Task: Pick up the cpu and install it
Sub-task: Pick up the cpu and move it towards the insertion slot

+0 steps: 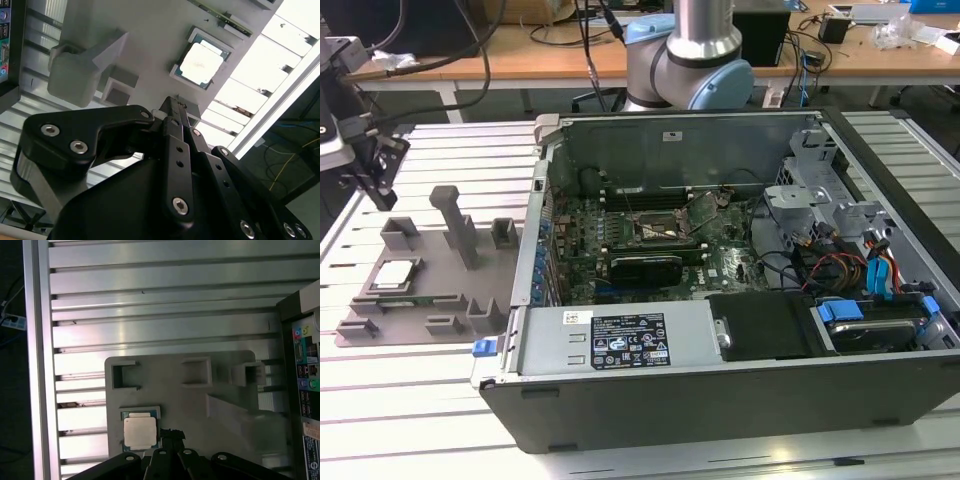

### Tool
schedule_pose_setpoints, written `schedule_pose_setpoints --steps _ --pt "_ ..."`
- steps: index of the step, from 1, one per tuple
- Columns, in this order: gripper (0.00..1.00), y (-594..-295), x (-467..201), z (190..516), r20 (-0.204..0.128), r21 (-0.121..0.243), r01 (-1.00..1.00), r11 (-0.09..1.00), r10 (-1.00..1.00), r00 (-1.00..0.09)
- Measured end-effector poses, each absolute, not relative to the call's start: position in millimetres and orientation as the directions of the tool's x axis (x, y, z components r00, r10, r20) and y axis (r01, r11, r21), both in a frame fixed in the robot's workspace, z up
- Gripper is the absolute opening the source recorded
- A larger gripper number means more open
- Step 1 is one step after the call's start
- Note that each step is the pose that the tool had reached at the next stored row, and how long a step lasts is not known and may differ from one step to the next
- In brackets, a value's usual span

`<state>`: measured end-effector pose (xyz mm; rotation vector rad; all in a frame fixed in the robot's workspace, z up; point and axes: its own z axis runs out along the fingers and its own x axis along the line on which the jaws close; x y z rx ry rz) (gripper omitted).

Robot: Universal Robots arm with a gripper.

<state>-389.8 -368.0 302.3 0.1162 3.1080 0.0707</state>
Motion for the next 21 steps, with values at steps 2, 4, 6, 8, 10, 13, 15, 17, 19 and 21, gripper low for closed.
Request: schedule_pose_setpoints --steps 2,4,6,8,10,13,15,17,19,21 --pt "0.11 -368.1 -392.7 299.3 -0.029 0.047 0.074 0.996 0.075 -0.997" --pt "0.11 -368.4 -395.5 295.7 -0.029 0.047 0.074 0.996 0.075 -0.997" --pt "0.11 -369.6 -398.4 291.7 -0.029 0.047 0.074 0.996 0.075 -0.997" --pt "0.11 -372.6 -400.7 285.5 -0.029 0.047 0.074 0.996 0.075 -0.997" --pt "0.11 -377.1 -401.7 279.0 -0.029 0.048 0.074 0.996 0.075 -0.997" --pt "0.11 -381.1 -402.5 273.4 -0.029 0.048 0.074 0.996 0.075 -0.997" --pt "0.11 -383.7 -403.1 269.8 -0.029 0.048 0.074 0.996 0.075 -0.997" --pt "0.11 -386.2 -404.5 264.7 -0.029 0.049 0.074 0.996 0.075 -0.997" --pt "0.11 -388.1 -406.1 259.9 -0.029 0.049 0.074 0.996 0.075 -0.997" --pt "0.11 -390.6 -407.9 254.1 -0.029 0.049 0.074 0.996 0.075 -0.997"
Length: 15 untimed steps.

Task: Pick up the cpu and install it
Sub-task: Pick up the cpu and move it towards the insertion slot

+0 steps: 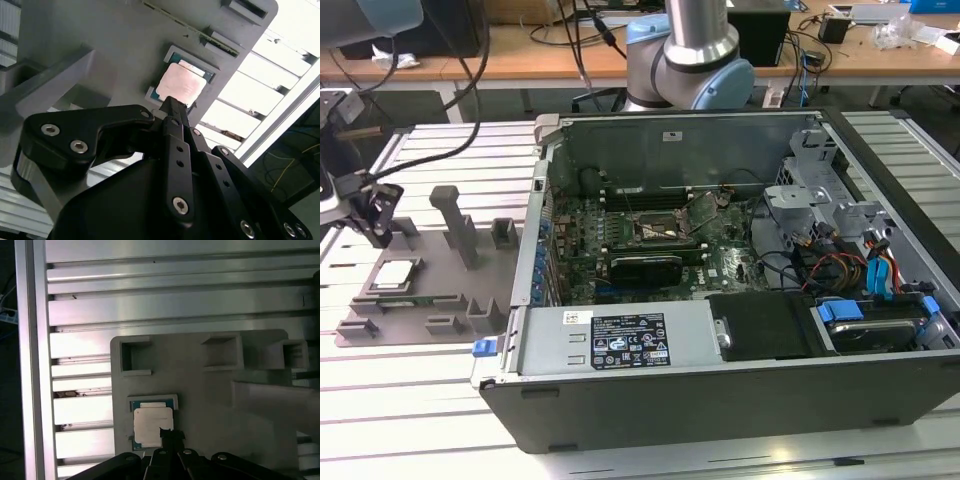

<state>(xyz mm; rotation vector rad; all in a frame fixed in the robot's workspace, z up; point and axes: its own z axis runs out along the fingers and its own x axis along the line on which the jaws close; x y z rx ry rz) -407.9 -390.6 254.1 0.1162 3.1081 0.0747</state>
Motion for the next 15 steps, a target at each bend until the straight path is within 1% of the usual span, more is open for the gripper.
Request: schedule_pose_setpoints --steps 15 --pt "0.11 -393.5 -422.0 213.5 -0.029 0.049 0.074 0.996 0.075 -0.997"
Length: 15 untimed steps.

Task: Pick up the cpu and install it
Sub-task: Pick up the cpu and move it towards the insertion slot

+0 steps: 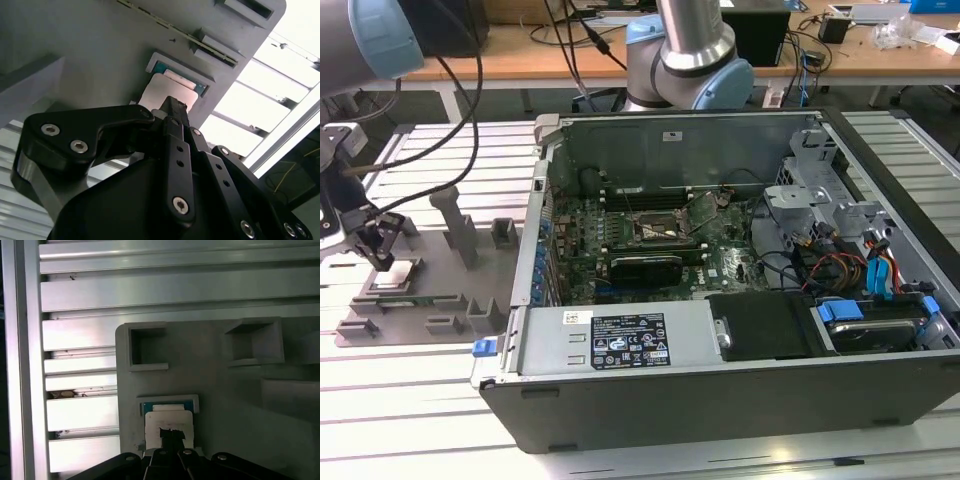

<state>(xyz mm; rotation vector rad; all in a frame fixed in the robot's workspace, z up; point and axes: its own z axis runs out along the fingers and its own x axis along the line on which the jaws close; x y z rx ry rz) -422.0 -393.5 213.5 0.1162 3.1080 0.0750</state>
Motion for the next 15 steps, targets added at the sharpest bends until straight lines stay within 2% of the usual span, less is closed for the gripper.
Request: schedule_pose_setpoints --steps 11,13,15 --pt "0.11 -393.6 -423.2 208.5 -0.029 0.049 0.074 0.996 0.075 -0.997" --pt "0.24 -393.6 -423.2 208.3 -0.029 0.049 0.074 0.996 0.075 -0.997" --pt "0.24 -393.6 -423.2 208.1 -0.029 0.049 0.074 0.996 0.075 -0.997"
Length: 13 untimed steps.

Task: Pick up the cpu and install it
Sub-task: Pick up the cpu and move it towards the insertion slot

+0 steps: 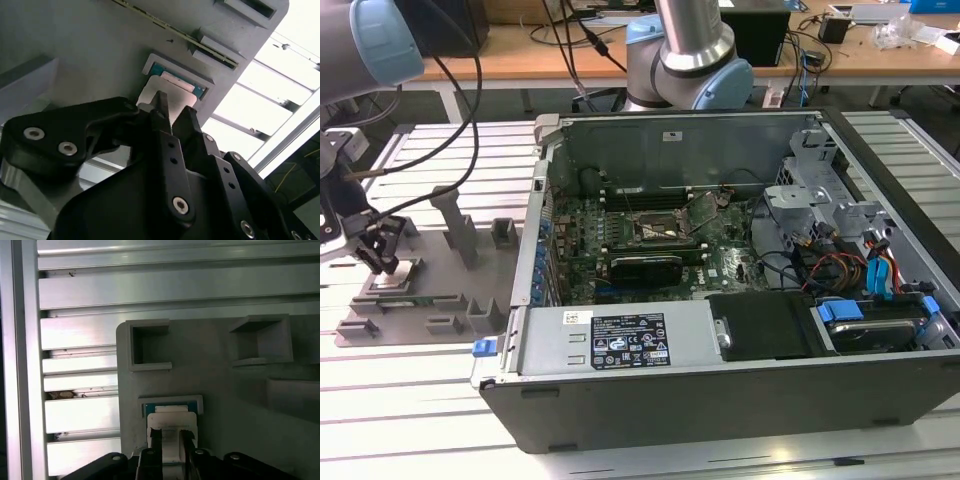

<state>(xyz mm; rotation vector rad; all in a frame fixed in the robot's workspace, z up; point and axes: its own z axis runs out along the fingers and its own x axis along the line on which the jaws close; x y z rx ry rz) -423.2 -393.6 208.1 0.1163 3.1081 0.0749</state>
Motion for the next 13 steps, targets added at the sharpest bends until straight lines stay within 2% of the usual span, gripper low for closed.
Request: schedule_pose_setpoints --steps 1,4,13 --pt "0.42 -393.6 -423.2 208.0 -0.029 0.049 0.074 0.996 0.075 -0.997" --pt "0.6 -393.6 -423.2 207.5 -0.029 0.049 0.074 0.996 0.075 -0.997" --pt "0.6 -393.1 -423.2 198.4 -0.028 0.048 0.074 0.996 0.075 -0.997"
